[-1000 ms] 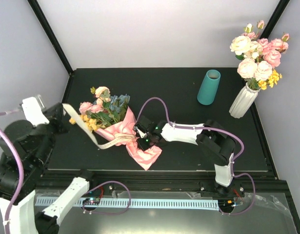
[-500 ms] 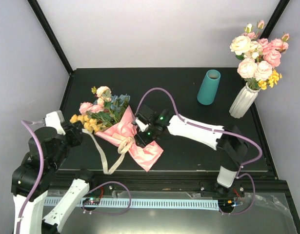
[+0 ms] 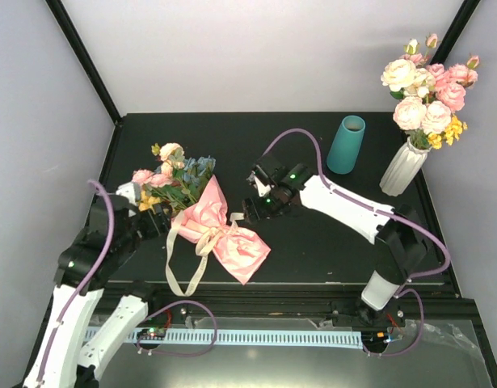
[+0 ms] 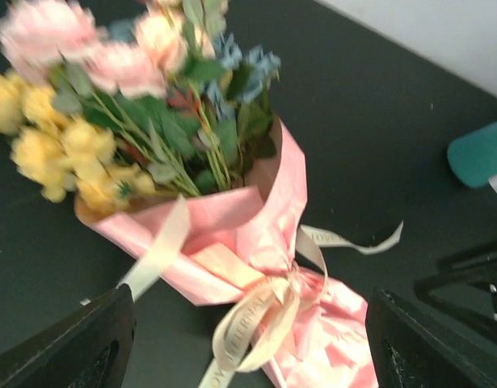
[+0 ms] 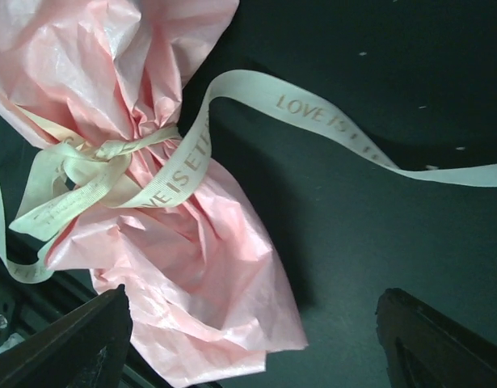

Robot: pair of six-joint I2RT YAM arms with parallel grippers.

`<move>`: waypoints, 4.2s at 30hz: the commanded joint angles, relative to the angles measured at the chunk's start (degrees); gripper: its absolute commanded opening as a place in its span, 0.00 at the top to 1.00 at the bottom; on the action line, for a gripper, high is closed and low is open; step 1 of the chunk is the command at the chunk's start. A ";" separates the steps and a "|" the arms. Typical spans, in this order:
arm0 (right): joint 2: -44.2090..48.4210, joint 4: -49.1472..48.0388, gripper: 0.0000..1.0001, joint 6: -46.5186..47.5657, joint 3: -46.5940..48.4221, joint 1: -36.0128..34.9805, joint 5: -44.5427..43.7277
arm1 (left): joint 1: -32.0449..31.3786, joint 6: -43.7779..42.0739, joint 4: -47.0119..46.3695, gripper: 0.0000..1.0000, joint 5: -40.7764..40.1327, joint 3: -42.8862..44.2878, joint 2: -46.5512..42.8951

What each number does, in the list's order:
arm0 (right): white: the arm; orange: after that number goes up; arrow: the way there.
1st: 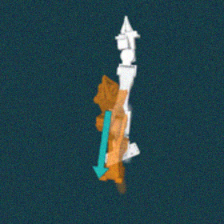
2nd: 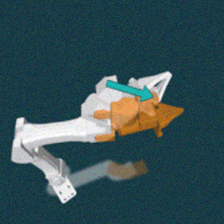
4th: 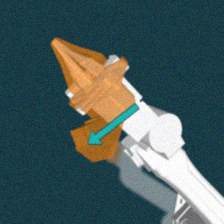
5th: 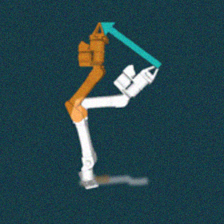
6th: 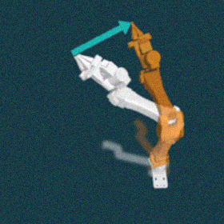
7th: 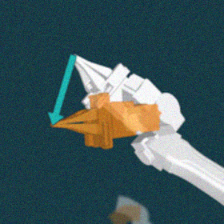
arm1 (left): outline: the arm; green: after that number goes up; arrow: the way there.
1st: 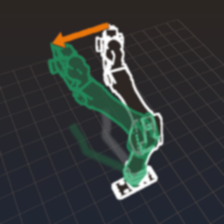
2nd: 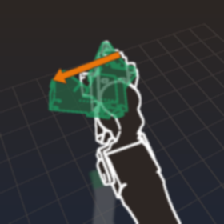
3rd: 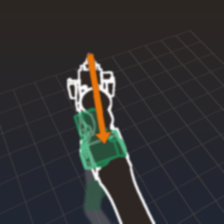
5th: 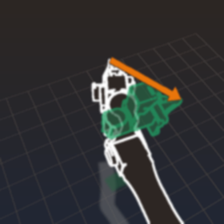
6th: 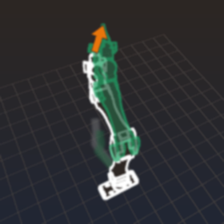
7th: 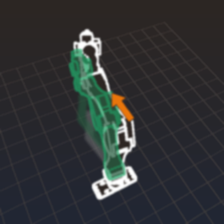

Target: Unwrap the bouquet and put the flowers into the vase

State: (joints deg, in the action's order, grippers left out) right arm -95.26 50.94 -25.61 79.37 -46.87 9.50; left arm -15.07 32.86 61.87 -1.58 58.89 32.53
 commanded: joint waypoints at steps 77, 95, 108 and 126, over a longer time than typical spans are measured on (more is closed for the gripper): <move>9.22 8.77 0.98 3.66 24.67 2.37 -19.53 | -7.95 -10.75 -37.93 0.68 12.34 -12.62 36.74; -28.86 11.02 0.61 1.67 51.87 18.98 -3.59 | -13.34 -7.97 -35.58 0.66 13.26 -14.01 31.81; -6.42 1.72 0.27 4.23 20.19 19.70 8.30 | -19.86 -3.65 -30.14 0.54 11.61 -12.86 36.25; -0.16 -20.84 0.37 -10.50 0.73 12.18 27.09 | -23.07 0.05 -25.79 0.52 8.60 -21.65 34.92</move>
State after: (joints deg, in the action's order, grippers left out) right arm -95.20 36.75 -31.29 80.95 -34.00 32.93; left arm -37.65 31.86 35.09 7.03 38.00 66.76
